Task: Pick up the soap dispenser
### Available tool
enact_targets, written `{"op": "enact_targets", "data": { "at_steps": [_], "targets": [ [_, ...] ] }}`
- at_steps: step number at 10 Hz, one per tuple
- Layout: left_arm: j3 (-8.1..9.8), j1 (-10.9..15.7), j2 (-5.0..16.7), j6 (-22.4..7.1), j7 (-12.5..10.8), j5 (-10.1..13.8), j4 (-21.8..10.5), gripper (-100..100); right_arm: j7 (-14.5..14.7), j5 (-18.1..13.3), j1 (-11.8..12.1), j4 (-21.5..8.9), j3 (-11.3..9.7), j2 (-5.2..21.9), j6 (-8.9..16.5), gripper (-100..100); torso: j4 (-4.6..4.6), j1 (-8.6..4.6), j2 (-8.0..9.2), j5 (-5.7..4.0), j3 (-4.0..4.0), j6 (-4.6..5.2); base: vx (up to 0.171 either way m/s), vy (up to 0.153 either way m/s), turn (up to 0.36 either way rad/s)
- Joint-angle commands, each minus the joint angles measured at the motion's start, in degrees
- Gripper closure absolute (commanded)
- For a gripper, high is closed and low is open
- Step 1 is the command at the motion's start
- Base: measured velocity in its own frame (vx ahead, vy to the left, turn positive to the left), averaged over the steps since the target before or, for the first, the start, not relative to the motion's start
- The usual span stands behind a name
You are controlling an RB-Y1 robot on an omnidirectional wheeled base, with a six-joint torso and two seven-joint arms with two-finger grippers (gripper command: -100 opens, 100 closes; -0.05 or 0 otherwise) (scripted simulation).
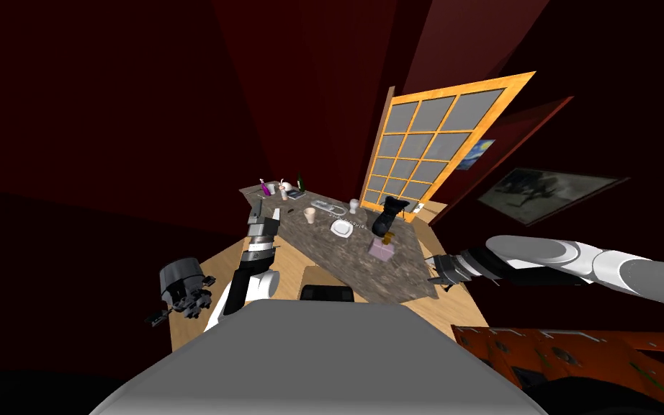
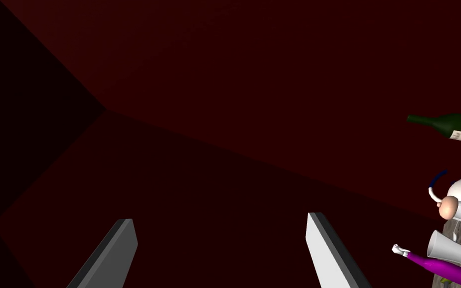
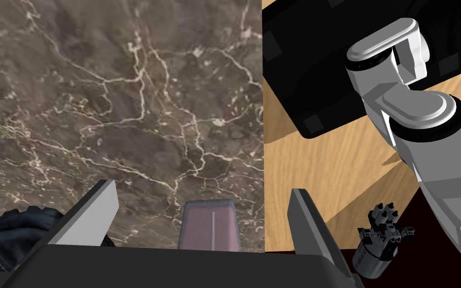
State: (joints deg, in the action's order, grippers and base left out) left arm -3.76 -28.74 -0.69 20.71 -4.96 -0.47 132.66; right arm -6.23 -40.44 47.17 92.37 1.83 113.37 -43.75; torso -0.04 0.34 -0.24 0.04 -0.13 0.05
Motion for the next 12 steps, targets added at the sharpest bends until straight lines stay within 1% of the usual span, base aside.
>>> {"op": "enact_targets", "data": {
  "at_steps": [1, 2, 3, 4, 5, 6, 7, 8, 9, 10, 11, 12],
  "targets": [
    [0.0, 0.0, 0.0, 0.0, 0.0, 0.0, 0.0, 0, -0.77, -0.43, 0.05, 0.43, 1.16, 2.29, -0.71, -100, 0.0, 0.0, 0.0, 0.0, 0.0, 0.0, 0.106, 0.169, 0.369],
    [-0.02, 0.01, -0.01, 0.0, 0.0, 0.0, -0.01, 0, -0.77, -0.43, 0.05, 0.43, 1.16, 2.29, -0.71, -100, -0.06, 0.36, -0.22, 0.07, -0.13, -0.13, 0.105, 0.184, 0.194],
    [-0.01, 0.0, -0.01, 0.0, 0.0, 0.0, 0.0, 0, -0.77, -0.43, -0.52, 0.43, 1.16, 2.29, -0.71, -100, -0.06, 0.47, -0.23, 0.12, -0.14, -0.02, 0.061, 0.118, -0.053],
    [0.0, 0.0, -0.01, 0.0, 0.0, 0.0, 0.0, 0, -0.77, -0.43, 0.05, 0.43, 1.16, 2.29, -0.71, -100, -0.02, 0.3, -0.08, 0.09, -0.05, 0.01, 0.02, 0.044, -0.041],
    [0.0, 0.0, 0.0, 0.0, 0.0, 0.0, 0.0, 0, -0.83, 0.02, 0.03, 1.63, 2.4, 3.3, -1.07, -100, 0.02, 0.02, 0.09, 0.02, 0.05, 0.02, 0.08, 0.135, 0.279],
    [-0.01, 0.01, -0.01, 0.0, 0.0, 0.0, 0.0, 0, -0.83, 0.02, 0.03, 1.63, 2.4, 3.3, -1.07, -100, -0.02, 0.28, -0.09, 0.06, -0.05, -0.09, 0.112, 0.203, 0.168],
    [-0.01, 0.0, -0.01, 0.0, 0.0, 0.0, 0.0, 0, -0.85, 0.01, 0.13, 1.54, 2.31, 3.24, -0.93, -100, -0.05, 0.52, -0.19, 0.12, -0.11, -0.01, 0.047, 0.091, 0.0],
    [0.0, 0.0, 0.0, 0.0, 0.0, 0.0, 0.01, 0, -0.84, 0.02, 0.14, 1.59, 2.35, 3.26, -0.91, 0, -0.01, 0.21, 0.0, 0.08, -0.01, 0.02, 0.009, 0.017, -0.001],
    [0.0, 0.0, 0.0, 0.0, 0.0, 0.0, 0.0, 0, 0.09, -0.51, 0.85, 1.67, 1.47, 1.53, 0.27, -100, 0.03, -0.07, 0.16, 0.0, 0.09, 0.03, 0.024, 0.017, 0.099],
    [0.0, 0.01, 0.0, 0.0, 0.0, 0.0, 0.0, 0, 0.56, -0.77, 1.2, 1.71, 1.03, 0.66, 0.86, -100, 0.02, -0.14, 0.16, -0.09, 0.08, -0.02, 0.031, 0.015, 0.113],
    [0.0, 0.0, 0.0, 0.0, 0.0, 0.0, 0.0, 0, 0.56, -0.77, 0.25, 1.71, 1.03, 0.66, 0.86, -100, -0.01, -0.15, 0.11, -0.13, 0.04, -0.06, 0.019, 0.007, 0.02],
    [0.01, 0.0, 0.01, 0.0, 0.0, 0.0, 0.0, 0, 0.56, -0.77, 1.14, 1.71, 1.03, 0.66, 0.86, -100, -0.01, -0.16, 0.09, -0.12, 0.03, -0.06, 0.007, 0.002, -0.013]
  ]
}}
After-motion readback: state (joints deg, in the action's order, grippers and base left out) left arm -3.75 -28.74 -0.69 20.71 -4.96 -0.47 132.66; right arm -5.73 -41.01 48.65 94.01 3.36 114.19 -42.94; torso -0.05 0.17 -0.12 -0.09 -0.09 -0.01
